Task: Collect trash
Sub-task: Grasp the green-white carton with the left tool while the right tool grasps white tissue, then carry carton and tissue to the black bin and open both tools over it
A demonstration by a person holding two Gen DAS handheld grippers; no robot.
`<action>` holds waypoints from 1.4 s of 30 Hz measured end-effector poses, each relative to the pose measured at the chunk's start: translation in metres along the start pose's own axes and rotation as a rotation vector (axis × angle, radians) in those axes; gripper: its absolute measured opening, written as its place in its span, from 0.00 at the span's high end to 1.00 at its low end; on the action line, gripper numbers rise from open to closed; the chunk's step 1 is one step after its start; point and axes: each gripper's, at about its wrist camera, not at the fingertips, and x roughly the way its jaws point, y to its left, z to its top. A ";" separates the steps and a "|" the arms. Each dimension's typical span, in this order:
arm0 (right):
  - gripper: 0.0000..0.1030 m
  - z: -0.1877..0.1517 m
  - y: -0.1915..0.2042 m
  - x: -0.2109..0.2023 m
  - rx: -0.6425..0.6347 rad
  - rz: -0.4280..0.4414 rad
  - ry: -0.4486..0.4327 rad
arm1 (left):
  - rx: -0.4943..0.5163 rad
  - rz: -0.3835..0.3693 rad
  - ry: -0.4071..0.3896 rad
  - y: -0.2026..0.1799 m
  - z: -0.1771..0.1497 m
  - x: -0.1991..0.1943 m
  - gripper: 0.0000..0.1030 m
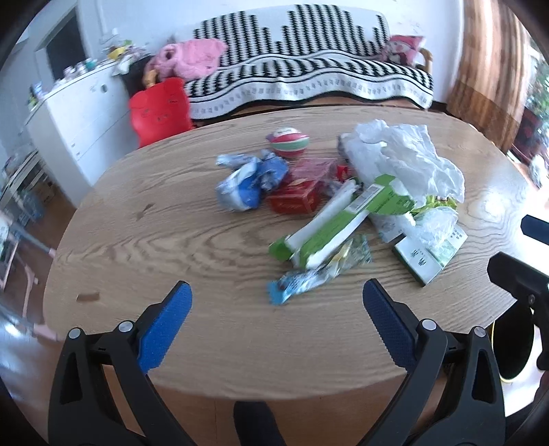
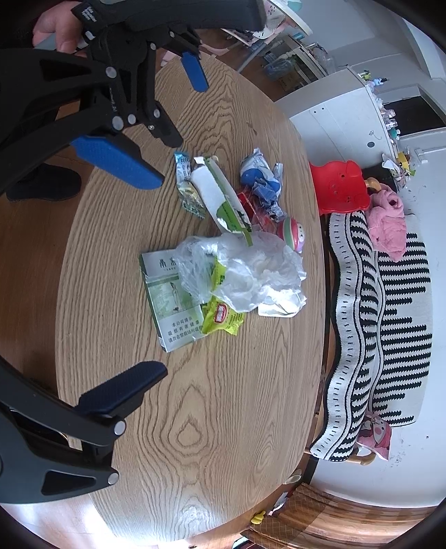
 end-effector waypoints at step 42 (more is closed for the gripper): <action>0.93 0.074 0.024 0.081 -0.059 0.088 -0.008 | -0.148 -0.171 0.006 0.059 0.031 0.013 0.83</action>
